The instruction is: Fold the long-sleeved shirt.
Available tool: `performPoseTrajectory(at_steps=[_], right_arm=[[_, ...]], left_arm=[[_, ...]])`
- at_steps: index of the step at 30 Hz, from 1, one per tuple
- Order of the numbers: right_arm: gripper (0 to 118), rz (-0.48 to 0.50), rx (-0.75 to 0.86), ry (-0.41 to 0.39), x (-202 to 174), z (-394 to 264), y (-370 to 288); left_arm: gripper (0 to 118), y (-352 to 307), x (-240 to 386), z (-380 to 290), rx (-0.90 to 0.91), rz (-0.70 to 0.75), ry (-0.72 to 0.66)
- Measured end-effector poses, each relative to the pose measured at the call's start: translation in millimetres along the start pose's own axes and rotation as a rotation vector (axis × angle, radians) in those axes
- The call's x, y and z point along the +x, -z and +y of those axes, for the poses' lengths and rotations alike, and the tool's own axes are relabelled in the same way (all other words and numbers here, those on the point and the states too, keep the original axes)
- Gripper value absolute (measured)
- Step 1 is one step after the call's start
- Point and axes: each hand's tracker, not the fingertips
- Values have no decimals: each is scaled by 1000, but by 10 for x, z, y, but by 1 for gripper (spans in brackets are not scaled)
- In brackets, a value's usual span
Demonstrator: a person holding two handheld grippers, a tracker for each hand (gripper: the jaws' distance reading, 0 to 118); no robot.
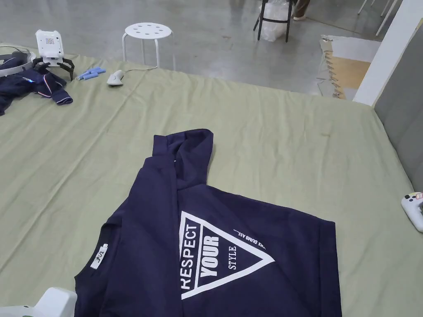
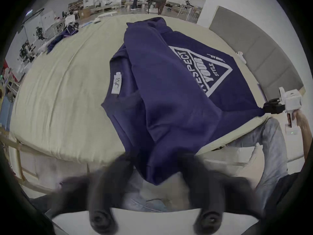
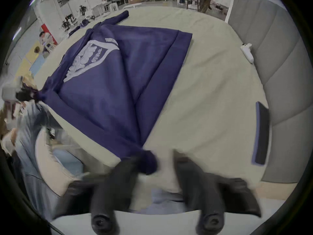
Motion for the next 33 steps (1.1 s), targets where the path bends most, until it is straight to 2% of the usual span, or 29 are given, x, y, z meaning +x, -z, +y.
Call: performPoseTrajectory(at_steps=[1, 2, 4, 5, 7, 8, 9, 10, 11, 12, 13, 15, 16, 19, 20, 21, 22, 23, 24, 27, 29, 33], right_arm=[[93, -33, 22, 15, 30, 4, -49], [118, -22, 76, 47, 76, 20, -145], [116, 33, 206, 161, 152, 80, -376], [116, 25, 279, 192, 159, 146, -452], [116, -21, 431, 201, 131, 317, -506], [115, -45, 496, 204, 100, 426, -509], [106, -40, 557, 211, 70, 537, -504], [84, -56, 605, 206, 19, 676, -472], [38, -82, 637, 205, -154, 816, -423], [1, -122, 666, 207, -236, 943, -362], [0, -141, 704, 208, -297, 1069, -291], [0, -97, 675, 218, -451, 1328, -185], [0, -84, 678, 229, -507, 1433, -120], [0, -88, 674, 223, -651, 1701, 69], [0, -56, 666, 235, -671, 1771, 132], [0, -45, 656, 240, -687, 1839, 184], [0, -47, 651, 235, -704, 1887, 231], [0, -47, 644, 232, -721, 1933, 301], [0, -36, 632, 233, -723, 1970, 350], [0, -17, 608, 262, -708, 2038, 496], [0, -7, 601, 266, -737, 2067, 555], [0, -11, 589, 253, -755, 2097, 645]], left_arm=[[104, -42, -15, 31, -1, 12, -3], [107, -222, -34, 142, 82, 2, -17], [100, -386, -59, 340, 123, 10, -47], [103, -435, -59, 469, 149, 7, -74], [110, -473, -20, 778, 247, 41, -139], [109, -410, 3, 905, 266, 46, -142], [101, -369, 27, 1056, 295, 39, -159], [81, -320, 66, 1228, 354, 50, -169], [33, -240, 104, 1395, 380, 64, -161], [7, -71, 110, 1555, 391, 87, -145], [4, 58, 156, 1760, 452, 143, -130], [4, 301, 141, 2138, 423, 52, -89], [4, 377, 121, 2375, 407, 34, -131], [5, 837, 23, 3118, 378, 31, -128], [13, 1032, -54, 3414, 346, 23, -128], [28, 1216, -137, 3684, 345, 23, -122], [54, 1398, -204, 3925, 310, 13, -135], [91, 1577, -271, 4160, 295, 19, -143], [109, 1710, -322, 4379, 270, 9, -164], [105, 2152, -437, 4924, 226, 28, -169], [106, 2284, -292, 5081, 174, 72, -154], [105, 2722, -304, 5356, 27, 14, -201]])
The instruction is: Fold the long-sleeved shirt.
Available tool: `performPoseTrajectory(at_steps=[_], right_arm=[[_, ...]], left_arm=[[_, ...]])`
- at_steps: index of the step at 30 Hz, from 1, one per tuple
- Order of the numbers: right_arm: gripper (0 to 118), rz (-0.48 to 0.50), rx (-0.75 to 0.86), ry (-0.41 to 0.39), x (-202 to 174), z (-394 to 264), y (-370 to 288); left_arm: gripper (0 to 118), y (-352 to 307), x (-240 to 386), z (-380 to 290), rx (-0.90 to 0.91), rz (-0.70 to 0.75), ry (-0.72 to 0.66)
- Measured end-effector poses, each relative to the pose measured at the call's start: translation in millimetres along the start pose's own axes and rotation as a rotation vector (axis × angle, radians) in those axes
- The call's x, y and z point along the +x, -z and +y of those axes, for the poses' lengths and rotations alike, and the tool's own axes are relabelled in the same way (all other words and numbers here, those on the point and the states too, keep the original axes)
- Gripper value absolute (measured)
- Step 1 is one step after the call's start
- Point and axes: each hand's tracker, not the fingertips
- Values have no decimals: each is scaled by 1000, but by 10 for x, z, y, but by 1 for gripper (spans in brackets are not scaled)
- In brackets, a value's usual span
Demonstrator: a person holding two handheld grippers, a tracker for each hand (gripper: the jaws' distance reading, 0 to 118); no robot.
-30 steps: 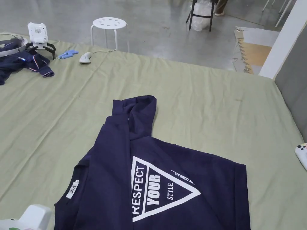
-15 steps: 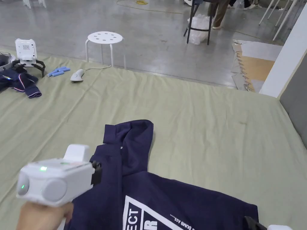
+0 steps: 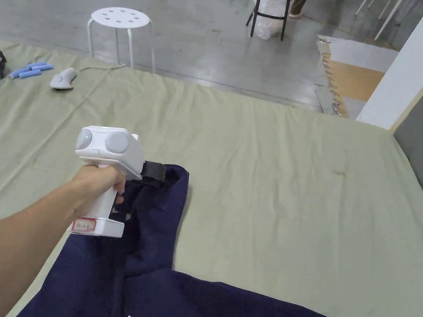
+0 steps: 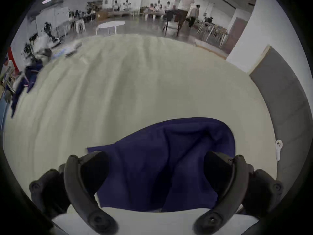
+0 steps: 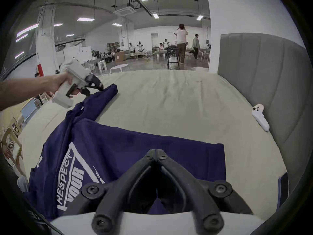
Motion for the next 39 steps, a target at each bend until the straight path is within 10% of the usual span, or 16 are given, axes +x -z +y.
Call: performPoseTrajectory(at_steps=[4, 6, 22, 32, 36, 39], right_arm=[[0, 4, -12, 19, 10, -31, 12], [0, 3, -10, 21, 36, -55, -26], [0, 19, 110, 80, 103, -276, -1251], [0, 38, 113, 85, 241, -622, -1728], [0, 35, 97, 77, 332, -743, -1758], [0, 20, 85, 58, 398, -772, -1759]], left_arm=[[76, -34, 130, -88, 23, 120, 58], [12, -252, 216, -153, 108, 199, 118], [12, -2810, 280, -1627, 446, 52, 126], [12, -2604, 269, -3434, 302, 84, 65], [27, -2198, 288, -3733, 172, 56, -80], [109, -2082, 381, -3838, 150, 85, -59]])
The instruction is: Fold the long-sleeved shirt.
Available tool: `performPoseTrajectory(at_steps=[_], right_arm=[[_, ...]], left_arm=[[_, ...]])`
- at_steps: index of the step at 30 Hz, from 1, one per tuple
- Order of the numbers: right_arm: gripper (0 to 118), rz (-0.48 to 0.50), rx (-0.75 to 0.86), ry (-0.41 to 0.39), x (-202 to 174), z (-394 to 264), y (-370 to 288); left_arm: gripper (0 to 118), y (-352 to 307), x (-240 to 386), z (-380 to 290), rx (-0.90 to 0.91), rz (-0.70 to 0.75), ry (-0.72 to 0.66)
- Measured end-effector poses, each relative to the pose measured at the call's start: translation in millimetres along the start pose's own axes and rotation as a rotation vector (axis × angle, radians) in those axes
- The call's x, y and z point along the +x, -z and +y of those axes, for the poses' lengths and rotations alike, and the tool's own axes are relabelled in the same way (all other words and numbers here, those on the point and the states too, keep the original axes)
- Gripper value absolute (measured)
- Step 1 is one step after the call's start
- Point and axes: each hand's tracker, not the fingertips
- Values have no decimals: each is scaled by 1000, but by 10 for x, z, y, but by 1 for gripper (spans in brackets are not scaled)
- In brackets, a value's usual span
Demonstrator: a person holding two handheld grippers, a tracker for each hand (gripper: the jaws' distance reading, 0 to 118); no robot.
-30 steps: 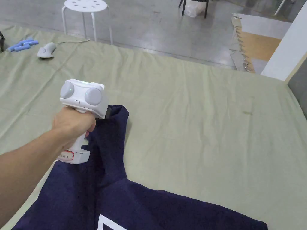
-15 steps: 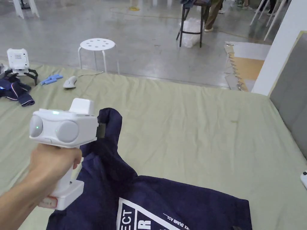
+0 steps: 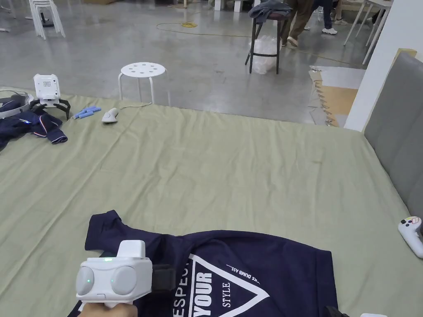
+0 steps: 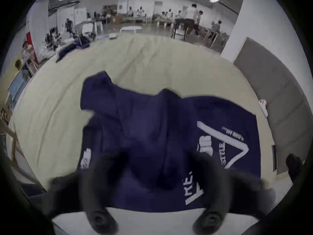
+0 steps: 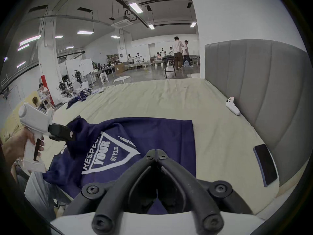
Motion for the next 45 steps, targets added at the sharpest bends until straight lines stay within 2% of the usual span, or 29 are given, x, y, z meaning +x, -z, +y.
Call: performPoseTrajectory(at_steps=[1, 2, 5, 8, 10, 11, 13, 14, 15, 18, 22, 23, 24, 26, 27, 28, 30, 35, 36, 38, 39, 42, 43, 45], right_arm=[[0, 0, -5, -3, 25, -2, -9], [0, -3, -5, -6, 43, -9, -18], [0, -11, -8, -12, 103, 15, -13], [0, -21, 17, -7, 134, 104, -64], [0, -20, 38, -3, 150, 170, -101], [0, -18, 47, -4, 175, 166, -92], [0, -18, 60, -3, 198, 184, -105], [0, -20, 64, 0, 206, 183, -99], [0, -21, 67, 2, 206, 173, -93], [0, -37, 62, -8, 216, 131, -4], [0, -49, 60, -14, 206, 155, 75], [0, -48, 60, -15, 180, 186, 76], [0, -48, 59, -21, 155, 211, 84], [0, -43, 60, -31, 128, 252, 124], [0, -38, 61, -33, 111, 269, 146], [0, -35, 61, -38, 90, 286, 172], [0, -27, 57, -46, 54, 313, 228], [0, -11, 39, -65, -18, 312, 407], [0, -6, 31, -67, -28, 311, 444], [0, -7, 14, -74, -46, 305, 526], [0, -7, 8, -76, -43, 293, 567], [0, -6, -17, -74, -13, 268, 695], [0, -9, -24, -66, 2, 262, 733], [0, 0, -40, -48, 43, 260, 794]], left_arm=[[109, -53, 23, -22, 51, 23, 7], [104, -161, 11, 25, 106, 19, 25], [104, -407, -28, 100, 128, 0, 62], [104, -725, -106, 202, 260, 21, 99], [95, -886, -202, 264, 319, 22, 129], [71, -944, -267, 287, 337, 12, 134], [9, -1006, -400, 259, 346, -19, 134], [4, -982, -463, 271, 347, -19, 99], [4, -937, -542, 276, 354, -2, 78], [4, -759, -753, 263, 263, -153, -34], [4, -456, -945, 359, 223, -114, -18], [15, -380, -1017, 427, 204, -118, -45], [37, -360, -1055, 478, 172, -112, -65], [107, -121, -1129, 653, 95, -102, -41], [109, 2, -1172, 730, 75, -108, -51], [106, 97, -1199, 850, 89, -116, -52], [107, 397, -1261, 1021, -6, -118, -88], [106, 1039, -1428, 1280, -105, -177, -212], [101, 986, -1394, 1264, -111, -200, -226], [75, 1007, -1281, 1265, -90, -244, -208], [69, 1029, -1218, 1248, -88, -251, -188], [69, 1090, -1049, 1169, -76, -304, -56], [69, 1162, -1029, 1133, -80, -331, -35], [67, 1216, -1101, 1151, -98, -288, -51]])
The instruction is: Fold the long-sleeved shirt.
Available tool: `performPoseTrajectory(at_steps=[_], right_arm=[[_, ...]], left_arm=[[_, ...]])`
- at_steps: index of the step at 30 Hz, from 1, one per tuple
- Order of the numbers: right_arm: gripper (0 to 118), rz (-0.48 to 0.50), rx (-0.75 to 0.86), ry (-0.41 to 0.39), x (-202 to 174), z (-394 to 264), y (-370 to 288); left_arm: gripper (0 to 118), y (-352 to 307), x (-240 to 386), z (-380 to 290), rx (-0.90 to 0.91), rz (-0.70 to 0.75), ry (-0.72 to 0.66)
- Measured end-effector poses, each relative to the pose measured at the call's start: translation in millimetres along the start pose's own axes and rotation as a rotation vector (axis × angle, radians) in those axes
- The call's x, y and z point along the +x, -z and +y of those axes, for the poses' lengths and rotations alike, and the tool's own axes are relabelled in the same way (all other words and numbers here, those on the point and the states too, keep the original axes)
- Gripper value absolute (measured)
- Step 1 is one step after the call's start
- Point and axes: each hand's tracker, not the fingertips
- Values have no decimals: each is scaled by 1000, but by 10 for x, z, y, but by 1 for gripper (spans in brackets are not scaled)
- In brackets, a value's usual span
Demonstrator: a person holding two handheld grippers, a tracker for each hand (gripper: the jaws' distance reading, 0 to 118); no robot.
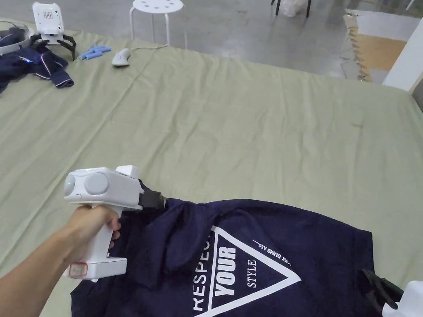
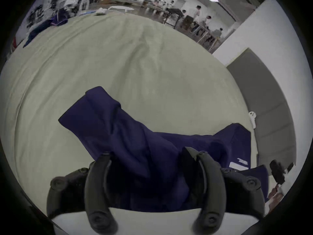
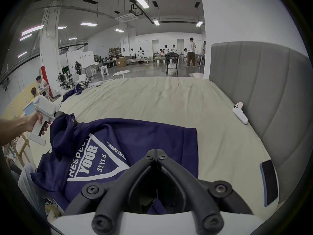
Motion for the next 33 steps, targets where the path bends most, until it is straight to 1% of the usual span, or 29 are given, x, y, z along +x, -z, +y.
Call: performPoseTrajectory(at_steps=[1, 2, 3, 4, 5, 6, 7, 8, 9, 10, 11, 12, 13, 14, 15, 16, 19, 20, 21, 22, 24, 25, 26, 27, 28, 29, 31, 33], right_arm=[[0, -5, -3, 1, 17, -3, 16], [0, -3, -8, 2, 27, 2, 10], [0, -5, -11, 3, 48, 2, 7], [0, -11, -11, 5, 72, -3, 0], [0, -13, -14, 9, 104, -7, -4], [0, -13, -17, 13, 151, -28, -3], [0, -17, -19, 13, 174, -47, 2], [0, -24, -23, 12, 187, -60, 13], [0, -28, -28, 15, 199, -73, 29], [0, -29, -29, 21, 214, -88, 37], [0, -29, -32, 29, 220, -102, 41], [0, -27, -34, 35, 217, -114, 43], [0, -23, -36, 38, 212, -126, 56], [0, -22, -39, 38, 205, -135, 73], [0, -22, -44, 35, 199, -138, 99], [0, -22, -46, 33, 201, -134, 122], [0, -21, -47, 41, 254, -125, 200], [0, -18, -52, 41, 275, -114, 242], [0, -12, -59, 37, 303, -96, 297], [0, -9, -63, 32, 335, -65, 350], [0, -4, -73, 38, 457, 25, 485], [4, 32, -103, 91, 565, 88, 592], [39, 60, -131, 130, 668, 180, 709], [78, 52, -140, 162, 776, 256, 830], [113, 44, -162, 178, 876, 326, 970], [116, 19, -208, 181, 968, 395, 1147], [114, 10, -207, 197, 1144, 535, 1382], [114, 67, -284, 283, 1260, 608, 1612]], left_arm=[[65, -11, -45, 18, 17, -12, -25], [63, -35, -92, 20, 9, -10, -81], [54, -99, -148, 51, 25, 6, -107], [46, -147, -178, 31, 37, 3, -98], [45, -206, -201, -2, 56, -1, -71], [48, -246, -202, -34, 80, 0, -26], [56, -253, -256, 20, 75, 36, 11], [78, -242, -249, 14, 62, 88, 27], [90, -207, -243, 1, 58, 131, 55], [97, -181, -240, -2, 32, 156, 91], [93, -171, -223, 12, 51, 182, 101], [89, -146, -254, 6, 63, 142, 84], [89, -85, -267, 7, 15, 100, 70], [89, -31, -267, -5, -15, 90, 57], [89, 15, -237, -7, 9, 109, 80], [85, 10, -195, -8, 19, 136, 125], [48, -66, -101, -17, 57, 122, 139], [31, -55, -91, -24, 61, 91, 141], [30, -6, -79, -43, 46, 88, 152], [27, 17, -39, -68, 42, 127, 182], [25, -13, -10, -30, 45, 107, 168], [24, -30, -46, -9, 41, 106, 141], [24, -41, -70, 3, 36, 91, 134], [24, -32, -67, 3, 35, 91, 142], [24, -24, -51, -2, 29, 95, 151], [24, -24, -41, 4, 25, 99, 159], [24, -38, 41, -2, 19, 105, 150], [24, -48, 41, 9, 11, 104, 149]])
